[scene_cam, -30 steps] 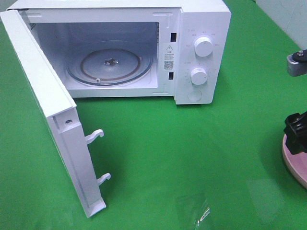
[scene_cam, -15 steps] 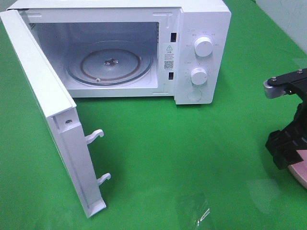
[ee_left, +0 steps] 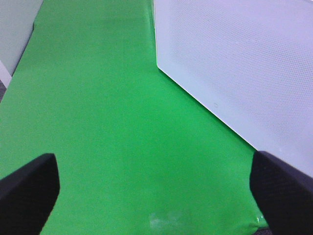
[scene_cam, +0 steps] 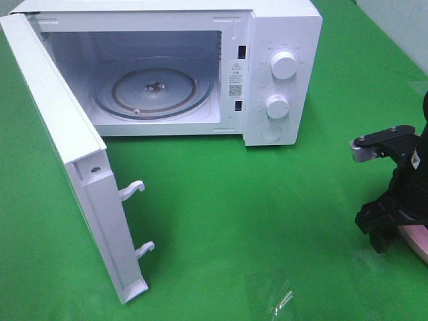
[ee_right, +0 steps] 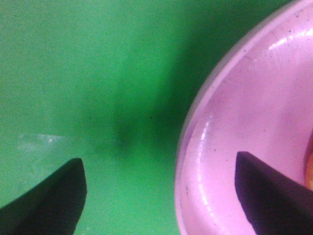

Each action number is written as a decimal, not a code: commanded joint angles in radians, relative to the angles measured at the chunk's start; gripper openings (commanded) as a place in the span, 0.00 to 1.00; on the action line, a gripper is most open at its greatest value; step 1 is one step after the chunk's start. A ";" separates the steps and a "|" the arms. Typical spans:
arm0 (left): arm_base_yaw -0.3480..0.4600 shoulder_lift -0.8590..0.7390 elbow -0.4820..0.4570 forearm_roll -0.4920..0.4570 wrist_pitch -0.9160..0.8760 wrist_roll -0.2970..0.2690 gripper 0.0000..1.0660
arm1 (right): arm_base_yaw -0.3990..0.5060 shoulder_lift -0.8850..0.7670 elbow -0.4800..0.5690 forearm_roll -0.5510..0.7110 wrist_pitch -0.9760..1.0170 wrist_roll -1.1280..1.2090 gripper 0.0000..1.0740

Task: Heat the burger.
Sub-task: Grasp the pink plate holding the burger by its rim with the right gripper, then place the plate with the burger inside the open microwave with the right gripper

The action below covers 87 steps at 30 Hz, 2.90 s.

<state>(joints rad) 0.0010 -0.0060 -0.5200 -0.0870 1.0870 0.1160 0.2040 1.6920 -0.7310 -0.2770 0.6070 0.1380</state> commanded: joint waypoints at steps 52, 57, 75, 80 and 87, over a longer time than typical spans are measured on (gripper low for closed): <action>-0.001 -0.017 0.003 0.002 -0.016 -0.004 0.92 | -0.025 0.107 0.008 -0.248 -0.022 0.181 0.00; -0.001 -0.017 0.003 0.002 -0.016 -0.004 0.92 | 0.009 0.083 0.008 -0.292 0.022 0.222 0.00; -0.001 -0.017 0.003 0.002 -0.016 -0.004 0.92 | 0.252 -0.102 0.103 -0.394 0.223 0.366 0.00; -0.001 -0.017 0.003 0.002 -0.016 -0.004 0.92 | 0.344 -0.193 0.161 -0.394 0.249 0.401 0.00; -0.001 -0.017 0.003 0.002 -0.016 -0.004 0.92 | 0.465 -0.297 0.211 -0.399 0.284 0.403 0.00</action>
<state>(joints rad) 0.0010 -0.0060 -0.5200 -0.0870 1.0870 0.1160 0.6250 1.4340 -0.5390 -0.6280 0.8390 0.5300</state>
